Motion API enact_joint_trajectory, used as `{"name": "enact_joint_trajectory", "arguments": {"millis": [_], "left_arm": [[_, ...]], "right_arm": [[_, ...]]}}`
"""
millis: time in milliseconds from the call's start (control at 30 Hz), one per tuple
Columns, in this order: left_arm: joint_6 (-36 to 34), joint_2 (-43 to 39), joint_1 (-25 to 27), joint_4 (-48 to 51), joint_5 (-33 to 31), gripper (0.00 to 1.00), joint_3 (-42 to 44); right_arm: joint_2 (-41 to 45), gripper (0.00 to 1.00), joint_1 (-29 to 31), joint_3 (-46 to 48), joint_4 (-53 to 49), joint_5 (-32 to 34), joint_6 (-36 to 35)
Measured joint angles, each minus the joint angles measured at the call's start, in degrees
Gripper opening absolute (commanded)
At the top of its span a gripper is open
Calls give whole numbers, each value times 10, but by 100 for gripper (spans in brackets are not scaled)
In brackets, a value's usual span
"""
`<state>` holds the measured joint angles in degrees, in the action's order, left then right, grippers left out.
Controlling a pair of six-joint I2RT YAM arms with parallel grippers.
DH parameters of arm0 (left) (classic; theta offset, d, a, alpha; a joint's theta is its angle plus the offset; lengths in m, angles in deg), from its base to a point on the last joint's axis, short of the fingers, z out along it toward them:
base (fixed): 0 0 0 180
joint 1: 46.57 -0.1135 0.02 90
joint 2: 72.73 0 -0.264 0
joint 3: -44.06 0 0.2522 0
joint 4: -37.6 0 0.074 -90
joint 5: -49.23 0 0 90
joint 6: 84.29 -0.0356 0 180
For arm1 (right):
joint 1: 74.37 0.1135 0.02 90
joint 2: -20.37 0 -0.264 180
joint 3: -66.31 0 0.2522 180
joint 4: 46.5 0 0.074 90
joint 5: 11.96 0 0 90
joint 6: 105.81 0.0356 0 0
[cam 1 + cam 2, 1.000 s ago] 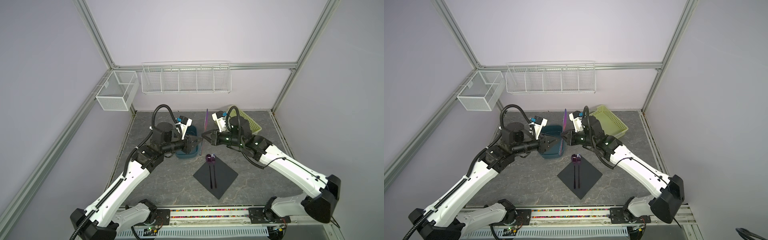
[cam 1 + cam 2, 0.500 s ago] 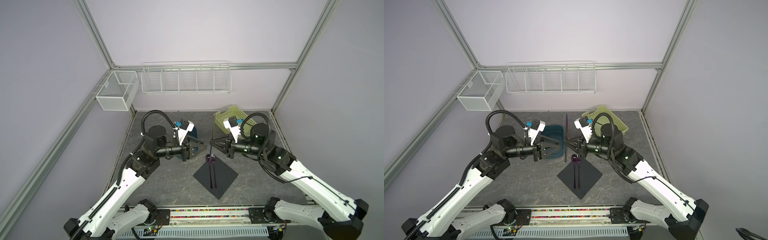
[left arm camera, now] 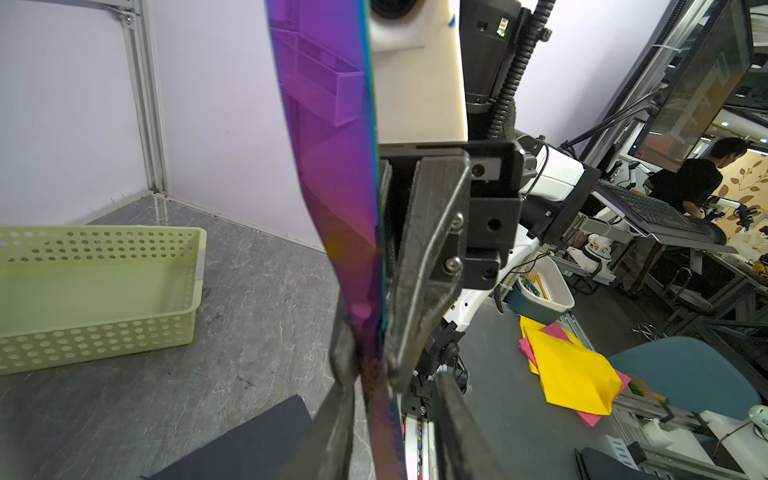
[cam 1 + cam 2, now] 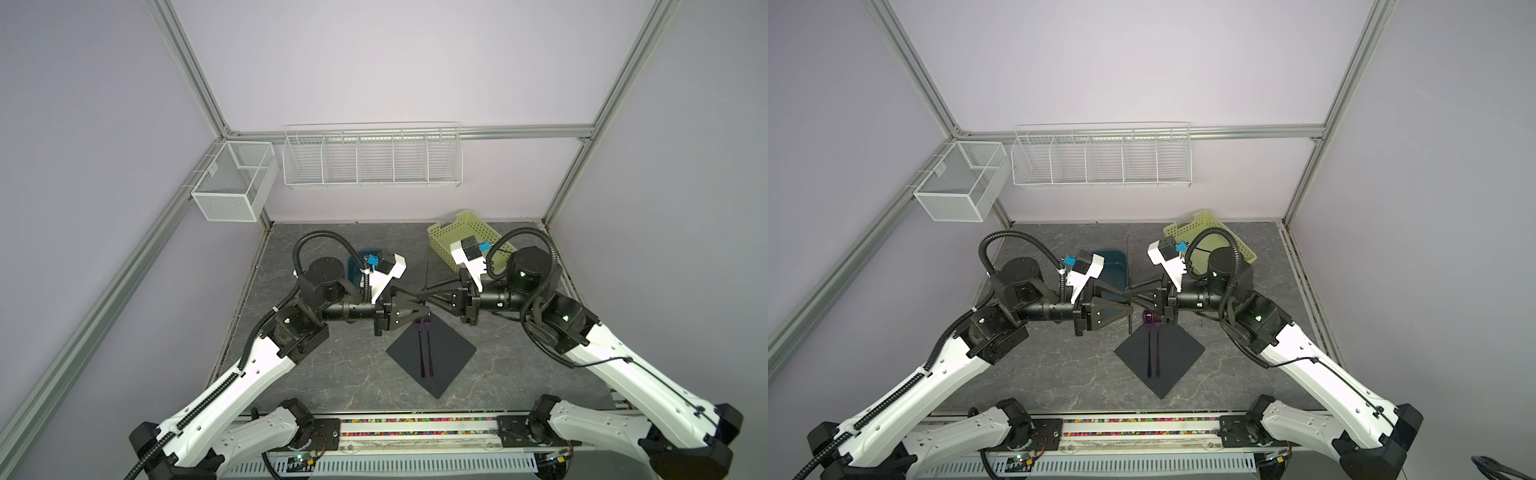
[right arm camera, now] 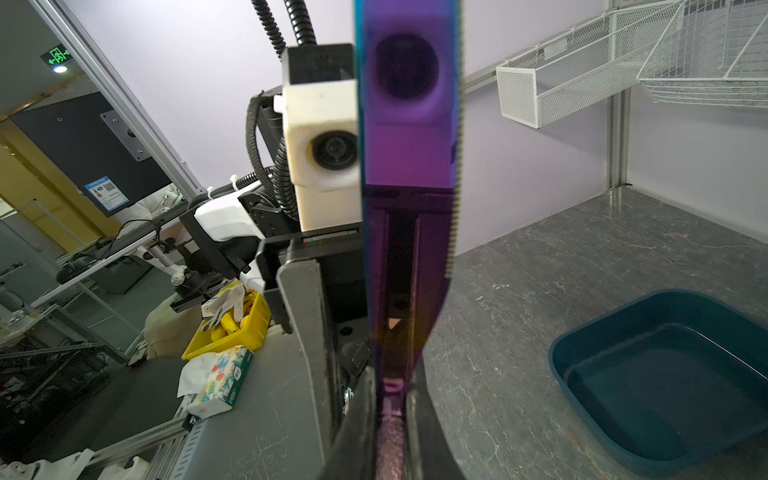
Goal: Place the utensils on the paper napkin and roll it up
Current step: 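Close the right gripper on the knife blade above the left gripper, then open the right gripper and draw it back from the knife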
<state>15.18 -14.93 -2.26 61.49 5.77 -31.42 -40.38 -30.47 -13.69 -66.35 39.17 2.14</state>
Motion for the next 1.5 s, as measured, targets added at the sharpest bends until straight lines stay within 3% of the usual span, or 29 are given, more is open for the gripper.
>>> {"name": "enact_joint_trajectory", "arguments": {"millis": [200,1100,1367,1500], "left_arm": [[-4,0,0,-9,-2,30,0],[14,-1,0,-54,29,1,0],[7,-1,0,-51,30,0,0],[3,-2,0,-47,21,0,0]], "right_arm": [[5,7,0,0,7,-17,0],[9,7,0,0,39,-32,12],[9,35,0,0,38,-27,18],[15,42,0,-1,27,-11,15]]}}
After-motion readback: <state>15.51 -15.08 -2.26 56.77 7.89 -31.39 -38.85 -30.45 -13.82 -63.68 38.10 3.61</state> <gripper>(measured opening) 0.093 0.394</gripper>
